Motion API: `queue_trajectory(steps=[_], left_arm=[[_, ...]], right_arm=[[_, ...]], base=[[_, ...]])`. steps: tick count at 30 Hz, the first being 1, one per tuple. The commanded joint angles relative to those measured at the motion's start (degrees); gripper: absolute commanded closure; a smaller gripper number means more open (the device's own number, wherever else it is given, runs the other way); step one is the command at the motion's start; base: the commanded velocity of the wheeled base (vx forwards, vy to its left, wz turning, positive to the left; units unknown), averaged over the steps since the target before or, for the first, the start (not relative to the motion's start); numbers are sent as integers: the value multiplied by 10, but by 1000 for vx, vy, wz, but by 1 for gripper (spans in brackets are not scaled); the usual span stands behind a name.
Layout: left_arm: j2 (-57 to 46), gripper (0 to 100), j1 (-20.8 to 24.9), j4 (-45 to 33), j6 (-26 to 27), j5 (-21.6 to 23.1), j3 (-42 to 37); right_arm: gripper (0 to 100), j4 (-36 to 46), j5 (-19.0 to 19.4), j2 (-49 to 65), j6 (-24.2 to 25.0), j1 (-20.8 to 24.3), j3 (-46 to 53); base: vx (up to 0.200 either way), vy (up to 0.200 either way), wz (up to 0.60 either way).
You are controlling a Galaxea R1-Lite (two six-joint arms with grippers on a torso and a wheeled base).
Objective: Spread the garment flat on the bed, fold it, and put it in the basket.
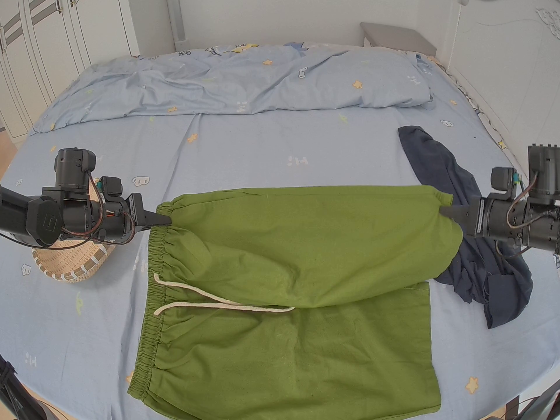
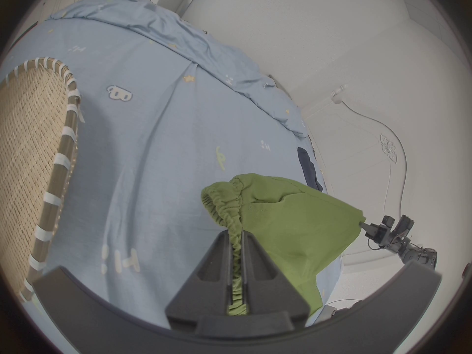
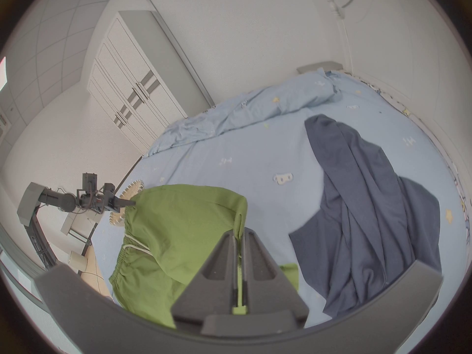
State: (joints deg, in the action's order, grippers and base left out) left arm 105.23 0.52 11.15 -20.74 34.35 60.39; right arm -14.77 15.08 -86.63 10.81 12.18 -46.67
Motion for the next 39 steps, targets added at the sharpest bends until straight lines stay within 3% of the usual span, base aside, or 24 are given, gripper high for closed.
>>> queue_trajectory(steps=[1, 7, 12, 24, 39], left_arm=[[-3, 100, -16, 27, 0, 0, -13], [0, 100, -26, 53, -1, -9, -17], [-1, 100, -28, 73, -2, -32, -17], [22, 100, -34, 142, -2, -44, -30], [103, 100, -34, 255, -3, -62, -24]], right_arm=[[100, 19, -1, -32, -1, 11, -73], [100, 19, -3, -110, -2, 13, -135], [100, 15, -36, -127, -5, 29, -160], [100, -13, -37, -249, -15, 18, -285], [100, -52, -37, -327, -15, 0, -339]], base=[[0, 0, 0], [0, 0, 0], [0, 0, 0], [0, 0, 0], [0, 0, 0]])
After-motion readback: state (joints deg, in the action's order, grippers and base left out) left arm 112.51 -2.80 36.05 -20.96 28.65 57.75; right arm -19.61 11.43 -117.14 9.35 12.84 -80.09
